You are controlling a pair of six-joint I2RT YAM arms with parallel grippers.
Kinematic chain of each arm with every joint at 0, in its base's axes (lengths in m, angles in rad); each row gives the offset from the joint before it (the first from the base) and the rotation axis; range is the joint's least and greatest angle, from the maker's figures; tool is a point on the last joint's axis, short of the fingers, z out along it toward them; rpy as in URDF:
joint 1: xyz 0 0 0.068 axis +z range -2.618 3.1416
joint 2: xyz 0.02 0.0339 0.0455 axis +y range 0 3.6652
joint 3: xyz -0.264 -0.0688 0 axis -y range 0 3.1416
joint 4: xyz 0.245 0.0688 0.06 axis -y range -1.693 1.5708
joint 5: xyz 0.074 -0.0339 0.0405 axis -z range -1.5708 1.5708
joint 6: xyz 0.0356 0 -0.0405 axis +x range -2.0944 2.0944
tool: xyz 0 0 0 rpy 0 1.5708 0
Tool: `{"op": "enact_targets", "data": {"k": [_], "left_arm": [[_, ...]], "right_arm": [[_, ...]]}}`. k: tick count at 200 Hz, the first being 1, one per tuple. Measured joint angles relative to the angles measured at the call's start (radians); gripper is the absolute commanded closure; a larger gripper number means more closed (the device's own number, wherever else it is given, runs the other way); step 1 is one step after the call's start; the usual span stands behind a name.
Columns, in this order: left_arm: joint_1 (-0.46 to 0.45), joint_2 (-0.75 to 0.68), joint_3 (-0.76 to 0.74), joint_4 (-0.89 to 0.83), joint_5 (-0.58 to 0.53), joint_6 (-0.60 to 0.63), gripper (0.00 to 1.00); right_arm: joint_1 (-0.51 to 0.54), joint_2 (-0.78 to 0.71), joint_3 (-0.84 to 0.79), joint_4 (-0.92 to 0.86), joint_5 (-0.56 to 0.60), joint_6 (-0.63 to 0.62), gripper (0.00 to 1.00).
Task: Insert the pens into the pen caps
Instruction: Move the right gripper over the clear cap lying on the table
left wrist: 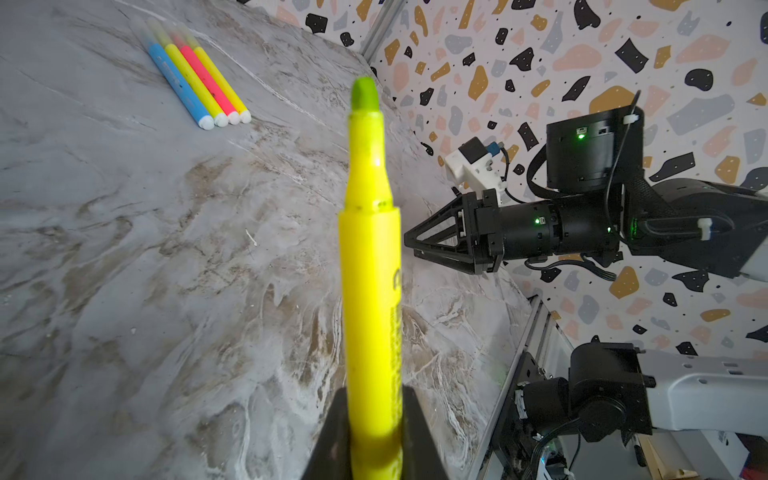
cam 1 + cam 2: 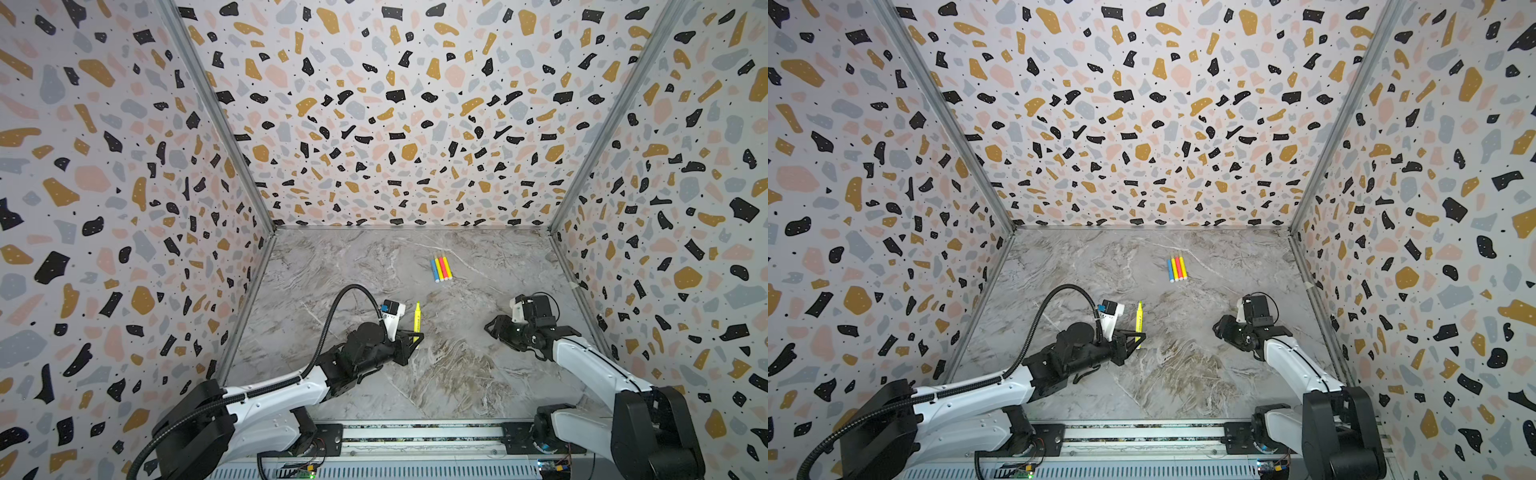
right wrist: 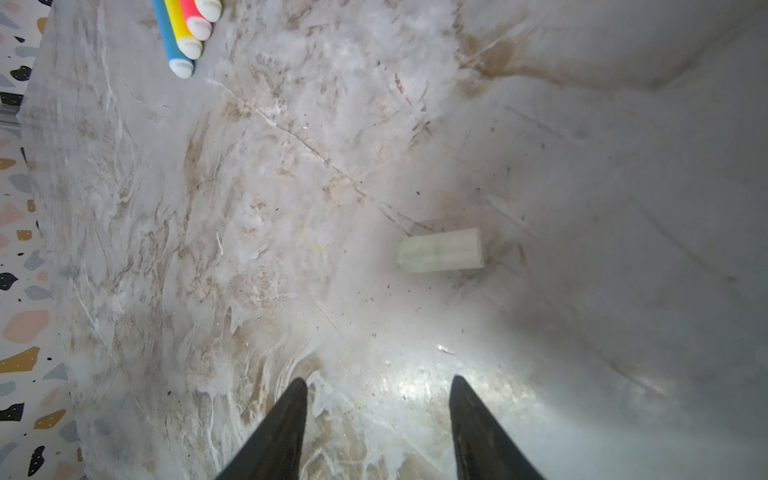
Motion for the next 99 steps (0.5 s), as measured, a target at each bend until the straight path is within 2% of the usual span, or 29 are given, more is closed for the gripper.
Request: {"op": "enact_targets", "data": {"k": [99], "left_arm": [[0.000,-0.018,0.000,-0.013,-0.013,0.000,1.00]], "right_arm": [[-0.038,0.161,0.008,0.115,-0.024,0.008,0.44]]}}
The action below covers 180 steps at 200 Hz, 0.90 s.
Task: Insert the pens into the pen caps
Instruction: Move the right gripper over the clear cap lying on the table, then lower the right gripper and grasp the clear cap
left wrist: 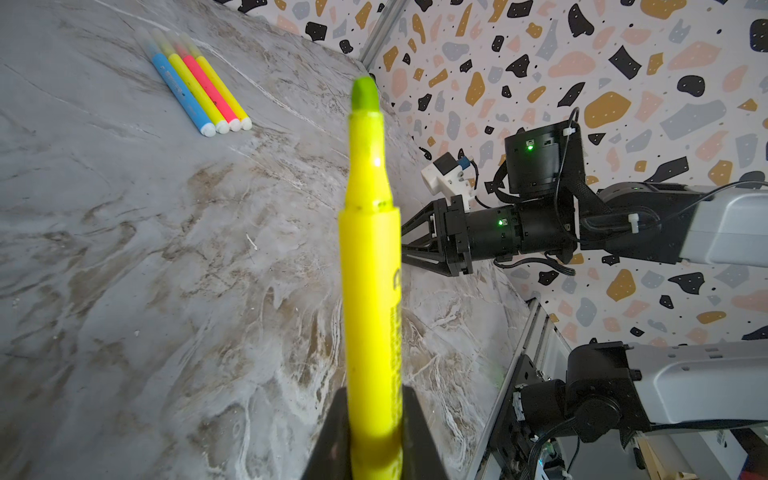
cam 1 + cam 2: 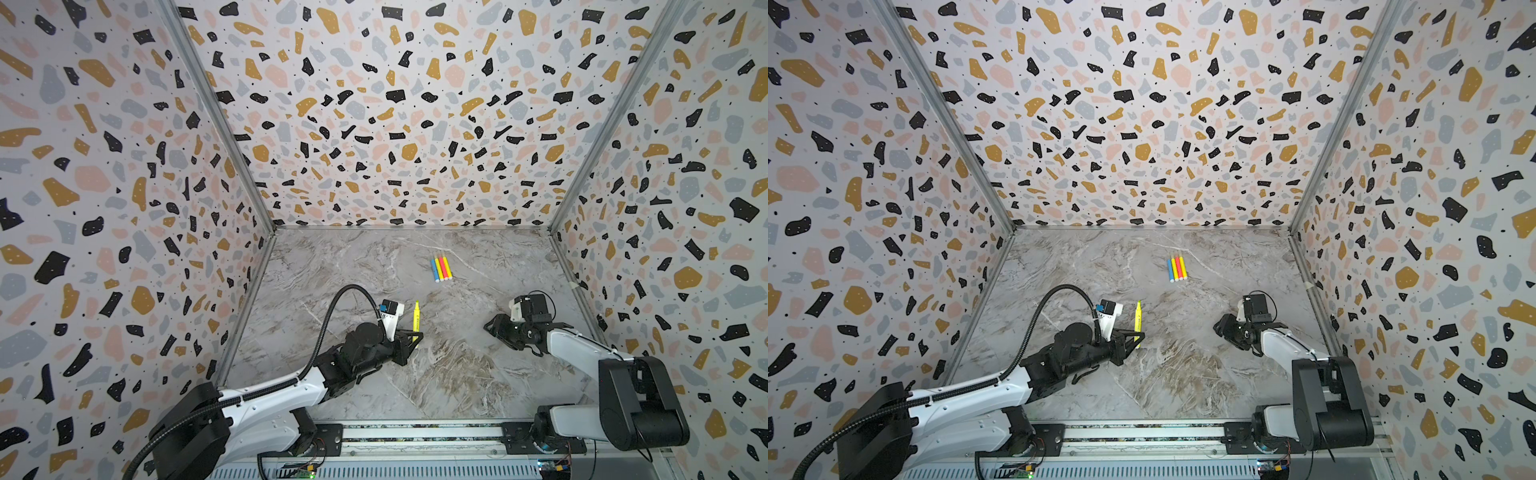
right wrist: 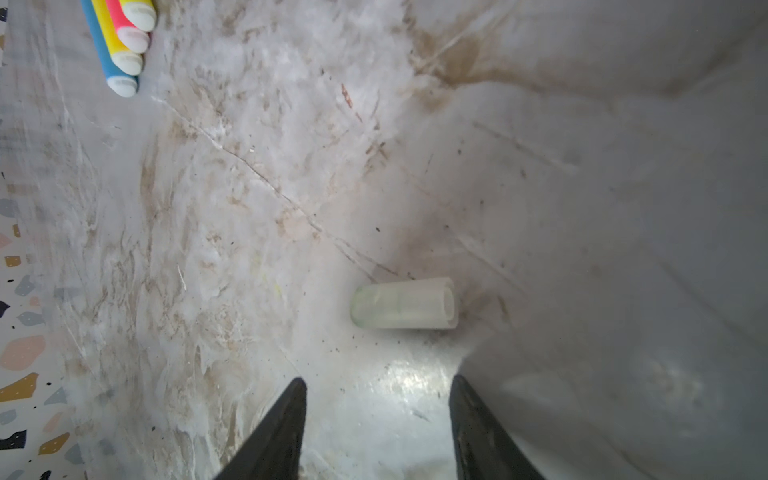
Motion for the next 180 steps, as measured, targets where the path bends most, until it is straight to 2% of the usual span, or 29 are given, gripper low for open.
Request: {"op": "enact_targets", "data": {"k": [66,115,151,180], "left_arm": [[0.000,-0.011,0.000,-0.002,-0.015,0.003,1.00],[0.000,-0.011,0.000,-0.016,-0.020,0.011,1.00],[0.000,-0.010,0.000,-0.025,-0.021,0.015,1.00],[0.000,-0.008,0.000,-0.027,-0.021,0.015,1.00]], "right_arm": [[-0.004,0.104,0.071,0.053,0.005,0.003,0.47],[-0.004,0.130,0.087,0.069,0.018,-0.015,0.52],[0.000,0.130,0.090,0.057,0.067,-0.051,0.57],[0.020,0.148,0.124,0.015,0.151,-0.092,0.62]]}}
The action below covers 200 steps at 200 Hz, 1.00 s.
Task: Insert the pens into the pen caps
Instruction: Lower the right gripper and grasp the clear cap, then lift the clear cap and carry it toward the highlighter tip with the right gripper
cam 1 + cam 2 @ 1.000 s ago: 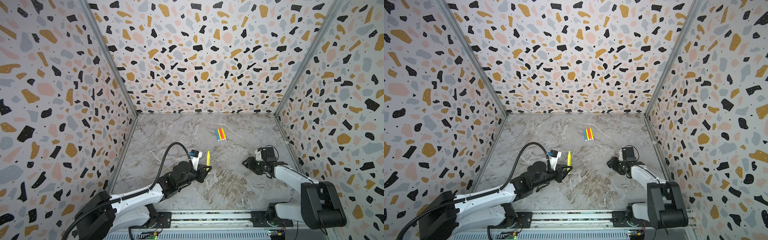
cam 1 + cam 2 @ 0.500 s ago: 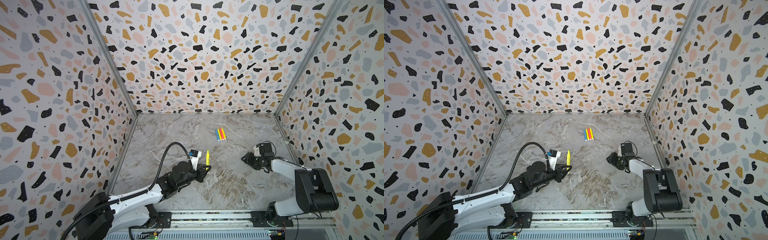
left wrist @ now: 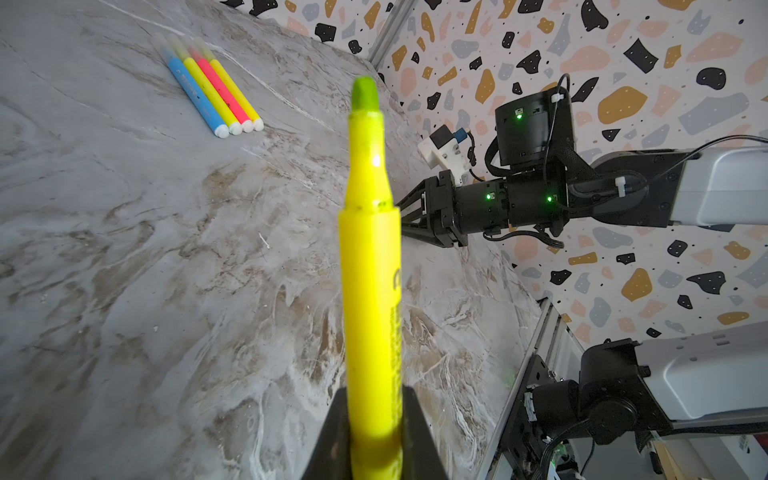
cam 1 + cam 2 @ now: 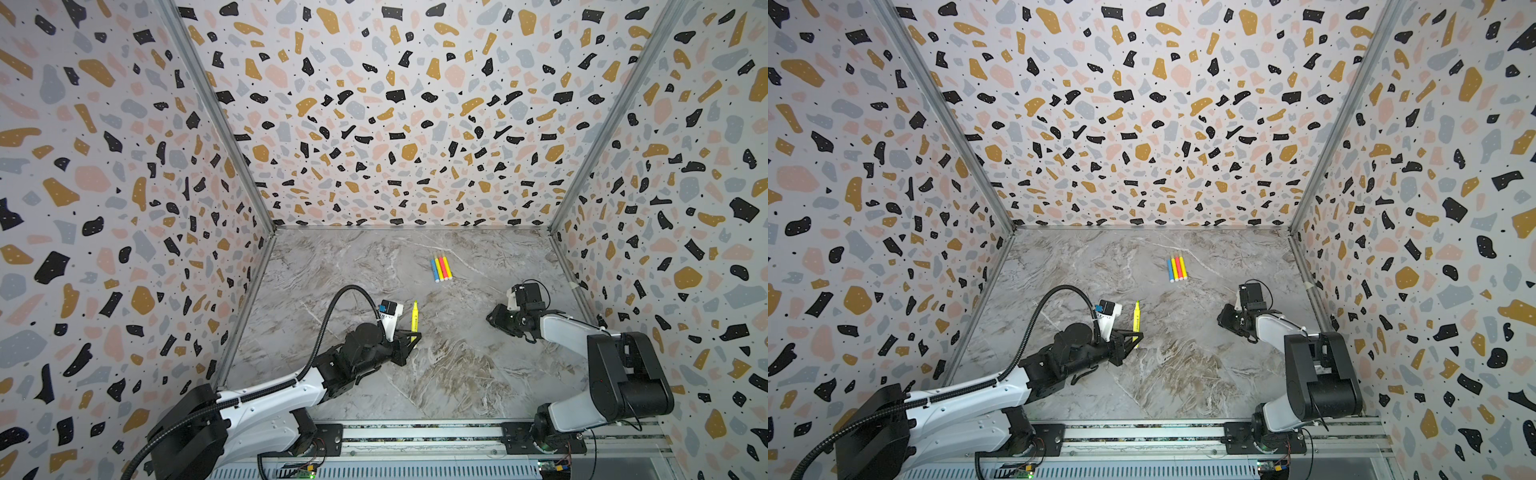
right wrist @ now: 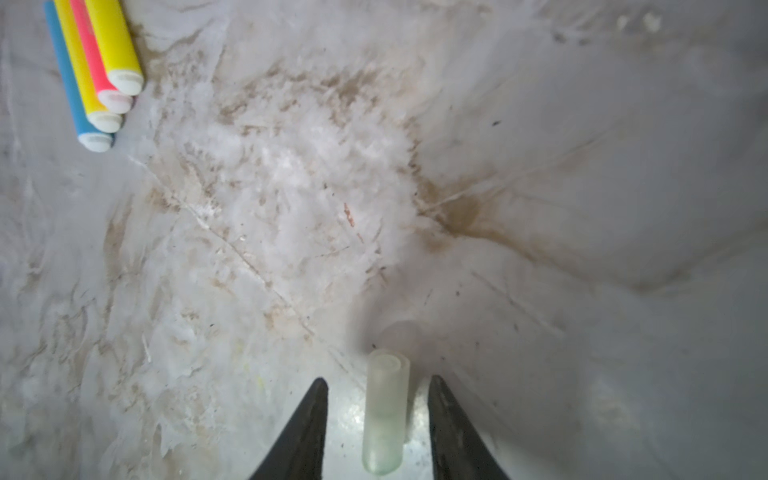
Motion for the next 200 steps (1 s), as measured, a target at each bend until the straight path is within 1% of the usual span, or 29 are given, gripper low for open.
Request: {"op": "enact_targets", "data": {"k": [40,57,73,97,142,170,184,200], "left_arm": [[0.000,0.000,0.000,-0.006,0.000,0.001,1.00],[0.000,0.000,0.000,-0.008,0.000,0.002,1.00],[0.000,0.000,0.000,-0.011,-0.001,0.003,1.00],[0.000,-0.001,0.000,-0.022,-0.005,0.003,1.00],[0.000,-0.014,0.000,-0.032,-0.018,0.003,1.00],[0.000,-0.017,0.000,-0.033,-0.022,0.004,1.00],[0.000,-0.018,0.000,-0.033,-0.023,0.004,1.00],[0.000,-0.021,0.000,-0.033,-0.023,0.004,1.00]], "right_arm": [[0.061,0.042,0.059,-0.052,0.125,-0.046,0.64],[0.092,0.060,0.082,-0.071,0.168,-0.058,0.66],[0.117,0.077,0.102,-0.084,0.209,-0.068,0.70],[0.147,0.088,0.113,-0.093,0.260,-0.070,0.70],[0.173,0.088,0.113,-0.107,0.299,-0.070,0.71],[0.184,0.088,0.113,-0.115,0.313,-0.067,0.73],[0.191,0.088,0.114,-0.118,0.319,-0.066,0.75],[0.196,0.088,0.114,-0.120,0.321,-0.064,0.82]]}}
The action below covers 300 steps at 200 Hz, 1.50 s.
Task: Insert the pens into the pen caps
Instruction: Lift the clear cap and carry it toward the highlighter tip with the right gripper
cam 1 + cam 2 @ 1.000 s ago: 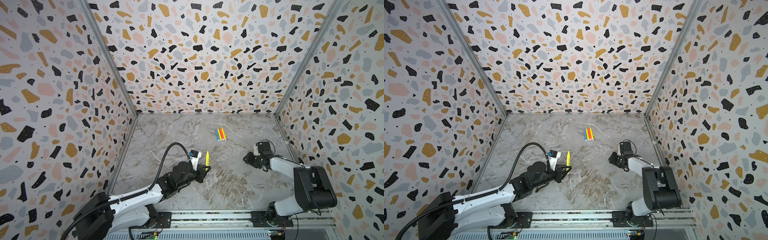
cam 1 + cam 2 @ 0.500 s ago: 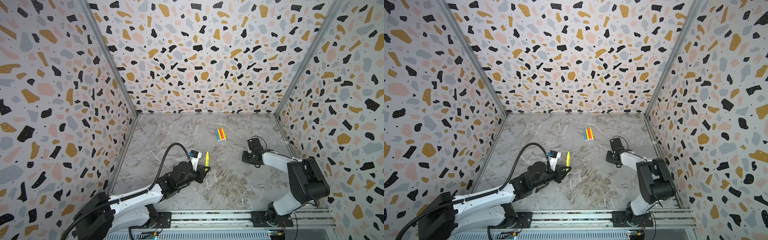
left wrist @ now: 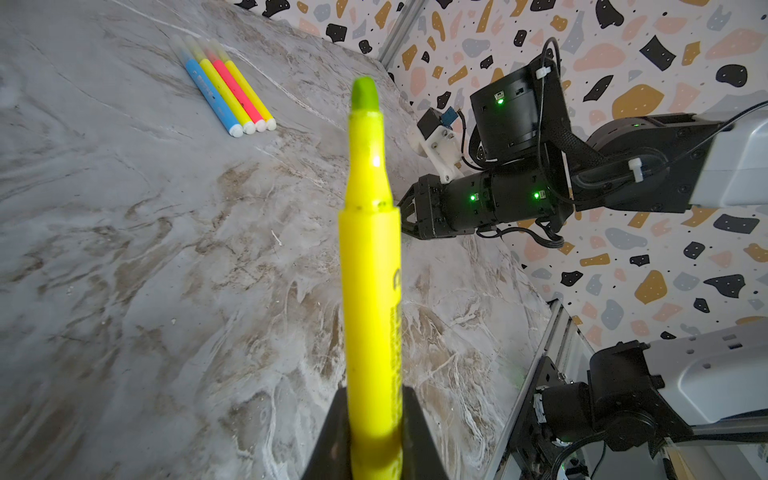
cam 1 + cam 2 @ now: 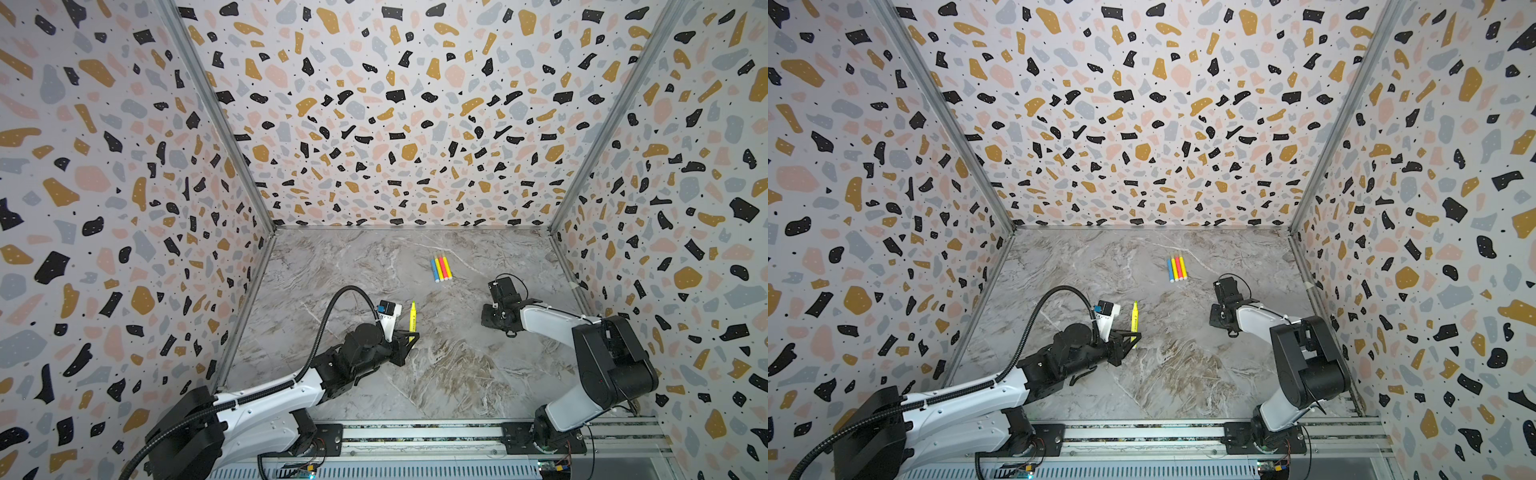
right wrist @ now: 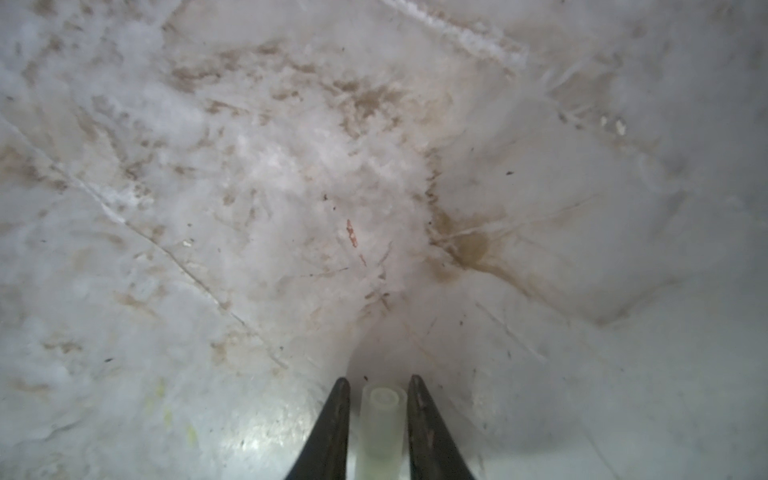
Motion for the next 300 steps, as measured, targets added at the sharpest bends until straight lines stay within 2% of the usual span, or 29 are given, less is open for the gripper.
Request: {"op": "enact_targets", "data": {"k": [42,78,107,169,231,300], "left_arm": [[0.000,-0.027,0.000,-0.004,-0.001,0.000,1.00],[0.000,-0.043,0.000,-0.021,-0.003,0.000,1.00],[0.000,-0.044,0.000,-0.027,-0.003,0.000,1.00],[0.000,-0.060,0.000,-0.040,0.000,0.000,1.00],[-0.031,-0.043,0.000,0.052,0.034,-0.022,1.00],[-0.166,0.044,0.006,0.221,0.027,-0.067,1.00]], "right_arm": [[0.008,-0.002,0.001,-0.003,-0.003,0.005,0.92],[0.013,-0.016,0.001,-0.026,-0.050,0.000,0.94],[0.019,-0.066,-0.001,-0.066,-0.171,-0.010,0.96],[0.020,-0.349,0.001,-0.036,-0.460,-0.015,0.97],[0.020,-0.526,-0.023,0.216,-0.708,0.114,0.96],[0.021,-0.539,-0.085,0.504,-0.822,0.297,0.96]]}}
